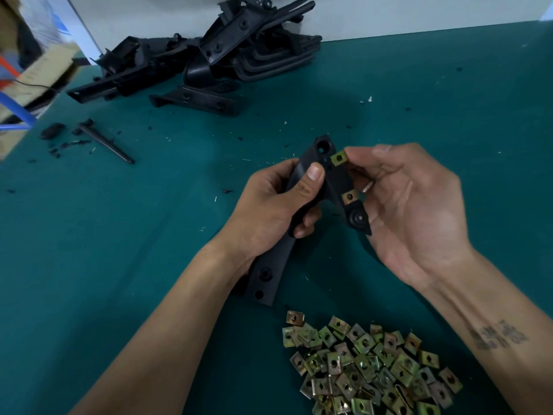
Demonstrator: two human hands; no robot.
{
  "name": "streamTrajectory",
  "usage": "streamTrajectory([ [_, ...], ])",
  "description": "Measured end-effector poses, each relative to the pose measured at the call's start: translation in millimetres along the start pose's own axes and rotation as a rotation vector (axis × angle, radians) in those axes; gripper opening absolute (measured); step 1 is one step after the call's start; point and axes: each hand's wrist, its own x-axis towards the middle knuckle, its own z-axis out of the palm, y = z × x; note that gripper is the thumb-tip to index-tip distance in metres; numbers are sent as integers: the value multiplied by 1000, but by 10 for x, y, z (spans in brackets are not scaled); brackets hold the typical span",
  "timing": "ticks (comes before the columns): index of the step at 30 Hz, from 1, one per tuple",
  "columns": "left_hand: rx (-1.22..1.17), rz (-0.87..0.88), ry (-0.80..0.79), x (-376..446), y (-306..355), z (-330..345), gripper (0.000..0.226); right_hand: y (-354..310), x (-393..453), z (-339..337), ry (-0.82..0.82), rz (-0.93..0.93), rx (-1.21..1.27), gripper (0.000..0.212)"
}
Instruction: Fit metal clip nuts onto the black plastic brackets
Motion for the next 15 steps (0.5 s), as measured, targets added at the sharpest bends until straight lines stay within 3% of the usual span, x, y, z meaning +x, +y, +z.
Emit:
streamTrajectory([
  [7, -47, 6, -3, -28, 22, 1, 33, -5, -54, -19, -163, 43, -74, 35],
  [12, -62, 32, 15, -40, 31, 24, 40, -32, -15, -72, -200, 16, -113, 32],
  [15, -108, 61, 124, -10, 52, 34, 46, 5, 8, -55, -256, 0, -152, 40],
])
